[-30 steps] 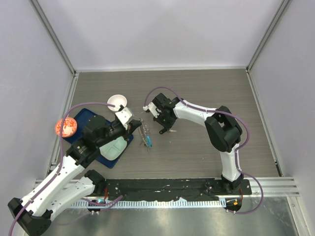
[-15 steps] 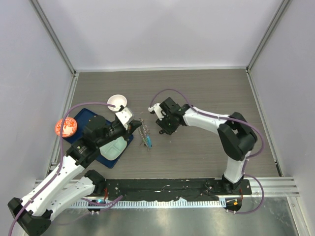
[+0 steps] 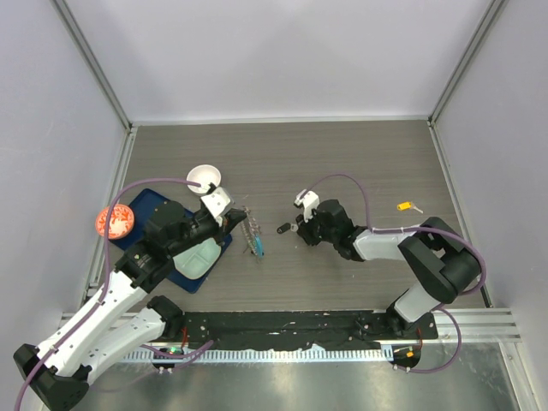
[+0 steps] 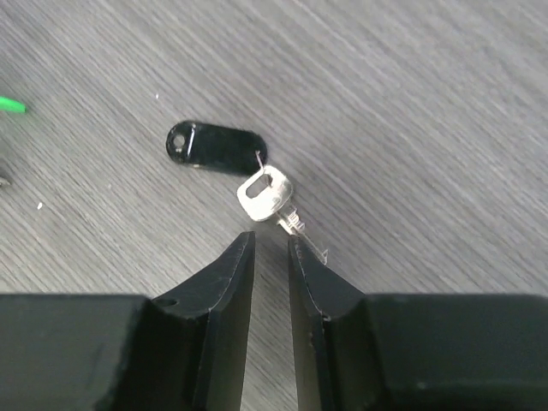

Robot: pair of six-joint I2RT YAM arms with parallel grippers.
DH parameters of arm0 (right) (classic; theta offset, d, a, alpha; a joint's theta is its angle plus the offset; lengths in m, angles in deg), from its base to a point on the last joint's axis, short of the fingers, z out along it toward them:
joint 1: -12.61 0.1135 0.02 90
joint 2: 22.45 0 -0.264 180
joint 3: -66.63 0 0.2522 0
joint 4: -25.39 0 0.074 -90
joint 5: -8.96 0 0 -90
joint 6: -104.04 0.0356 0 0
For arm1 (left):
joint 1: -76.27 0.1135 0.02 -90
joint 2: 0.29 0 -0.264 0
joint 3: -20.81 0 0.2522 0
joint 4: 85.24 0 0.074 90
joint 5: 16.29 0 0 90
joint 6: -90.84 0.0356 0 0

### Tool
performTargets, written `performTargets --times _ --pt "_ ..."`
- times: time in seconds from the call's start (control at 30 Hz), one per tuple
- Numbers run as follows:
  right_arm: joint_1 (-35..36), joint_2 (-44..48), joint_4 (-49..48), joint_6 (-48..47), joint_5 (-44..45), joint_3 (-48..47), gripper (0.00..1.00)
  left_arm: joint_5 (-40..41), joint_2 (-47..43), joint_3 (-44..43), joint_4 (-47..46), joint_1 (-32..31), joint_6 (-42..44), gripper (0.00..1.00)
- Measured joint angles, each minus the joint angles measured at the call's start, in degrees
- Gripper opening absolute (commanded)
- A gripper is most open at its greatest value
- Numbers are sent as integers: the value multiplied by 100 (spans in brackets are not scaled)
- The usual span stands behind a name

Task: Put the keys on the keyring

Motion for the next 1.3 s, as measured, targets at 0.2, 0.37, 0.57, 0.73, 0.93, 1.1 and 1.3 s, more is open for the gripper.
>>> performTargets --times 0.2,0.37,0.57,0.73,0.93,1.1,1.3 --pt "-76 -48 -1263 208 -186 310 29 2 4 0 4 -17 4 0" --pt "-74 -66 -1707 284 -315 337 30 2 11 0 7 -20 7 0" --pt "-76 -321 -1939 297 -367 337 29 4 44 0 24 -20 55 0" --pt "-105 -586 -2015 323 -411 341 29 4 55 0 28 -20 79 0" --pt "-138 -769 -2295 356 -463 380 26 9 87 0 35 -22 81 0" --pt "-162 -901 -2551 378 -468 389 26 24 125 0 39 -22 83 0" --pt "-175 -918 -2616 396 -468 409 26 46 157 2 46 -22 98 0"
